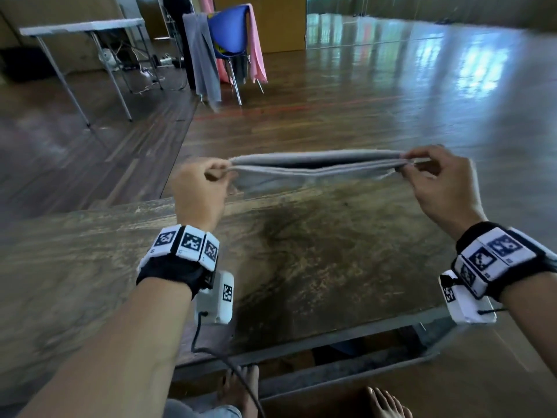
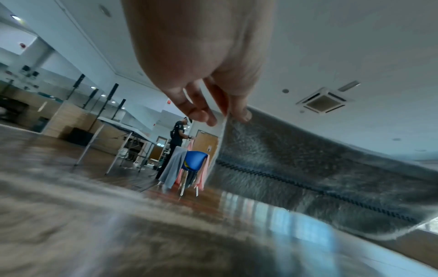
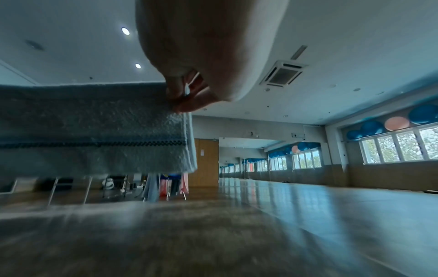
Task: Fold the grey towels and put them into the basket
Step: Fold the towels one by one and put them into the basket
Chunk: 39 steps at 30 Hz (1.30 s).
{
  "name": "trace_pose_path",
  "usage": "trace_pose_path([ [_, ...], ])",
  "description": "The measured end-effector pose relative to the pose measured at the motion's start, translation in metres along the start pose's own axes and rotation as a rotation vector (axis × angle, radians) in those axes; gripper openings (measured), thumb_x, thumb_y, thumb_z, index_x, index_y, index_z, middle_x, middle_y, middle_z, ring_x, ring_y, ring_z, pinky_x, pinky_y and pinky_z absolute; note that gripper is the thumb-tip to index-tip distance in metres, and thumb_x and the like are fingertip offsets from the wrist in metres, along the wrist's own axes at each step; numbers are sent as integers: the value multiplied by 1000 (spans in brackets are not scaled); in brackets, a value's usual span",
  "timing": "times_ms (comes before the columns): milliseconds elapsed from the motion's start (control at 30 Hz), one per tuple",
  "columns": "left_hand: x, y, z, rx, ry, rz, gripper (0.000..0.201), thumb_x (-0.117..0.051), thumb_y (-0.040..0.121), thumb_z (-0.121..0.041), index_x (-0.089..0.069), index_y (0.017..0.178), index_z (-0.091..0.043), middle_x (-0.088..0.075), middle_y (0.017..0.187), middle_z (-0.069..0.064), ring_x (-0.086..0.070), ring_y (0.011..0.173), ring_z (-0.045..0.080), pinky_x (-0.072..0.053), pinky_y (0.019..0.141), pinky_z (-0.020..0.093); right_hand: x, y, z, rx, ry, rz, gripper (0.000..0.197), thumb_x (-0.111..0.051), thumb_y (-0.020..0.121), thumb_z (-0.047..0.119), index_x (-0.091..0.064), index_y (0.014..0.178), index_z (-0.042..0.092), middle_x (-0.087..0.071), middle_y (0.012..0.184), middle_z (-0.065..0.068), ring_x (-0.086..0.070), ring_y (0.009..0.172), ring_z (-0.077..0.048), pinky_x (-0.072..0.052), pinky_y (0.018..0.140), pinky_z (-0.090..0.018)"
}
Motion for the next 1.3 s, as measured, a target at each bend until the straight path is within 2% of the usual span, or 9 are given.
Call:
trace_pose_path([
  [233,-7,-50,47,279,240,773,15,-85,73,-15,-75,82,-22,-71,80,-5,-67,78,14,-46,66,24,16,-58,-36,-290,-228,611,19,-79,83,9,-74,86,27,-77,84,6,-72,80,-15,-55,76,-33],
  [333,-16,-53,52,381,240,637,7,-75,82,-22,-72,80,-15,-70,76,-2,-65,74,15,-43,57,23,14,-63,-44,-338,-338,533,2,-73,89,21,-72,91,20,-73,91,2,-65,81,-13,-44,74,-28],
  [433,-28,-53,50,430,309,591,46,-69,87,-29,-49,47,-15,-49,47,0,-40,40,13,-30,44,24,6,-64,-48,-427,-426,542,27,-67,93,37,-70,77,16,-70,79,-4,-60,73,-15,-39,59,-27],
  [533,-35,-56,41,451,380,622,59,-72,85,-36,-33,46,-16,-29,39,-3,-27,32,15,-22,41,24,-3,-66,-43,-443,-454,580,42,-64,94,44,-68,68,11,-68,70,-6,-59,69,-14,-38,55,-24],
  [800,-37,-55,39,581,432,570,46,-76,83,-30,-41,61,-9,-43,54,3,-41,45,18,-25,43,26,-14,-62,-25,-538,-456,524,27,-70,88,38,-66,69,19,-67,95,-10,-65,87,-29,-56,88,-46],
  [967,-24,-39,29,640,309,460,27,-79,76,-18,-64,64,1,-60,55,7,-55,49,21,-37,44,25,-8,-50,-18,-517,-339,364,25,-64,82,26,-59,63,10,-63,71,-2,-57,72,-21,-49,64,-33],
  [1100,-16,-40,30,679,296,582,23,-80,73,-14,-67,77,5,-68,70,15,-64,60,29,-47,51,28,-4,-56,-20,-553,-442,513,27,-67,81,26,-57,60,12,-59,65,0,-55,64,-20,-47,59,-31],
  [1200,-23,-50,29,528,383,600,14,-73,79,-16,-61,78,-9,-62,71,7,-57,62,22,-43,55,30,-4,-65,-18,-450,-605,557,12,-63,81,36,-58,83,24,-61,91,5,-60,87,-22,-53,79,-41],
  [1300,-36,-54,25,222,300,630,25,-69,86,-28,-64,109,-20,-61,114,4,-58,103,24,-48,83,37,-12,-66,-15,-179,-491,655,27,-59,93,39,-60,118,30,-58,122,7,-50,121,-21,-44,102,-45],
])
Point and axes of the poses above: each hand's wrist, its own y-axis towards the middle knuckle, its own x-axis out of the back of the hand, z = x × y, the point moved 1 cm from there along y, towards the middle knuckle
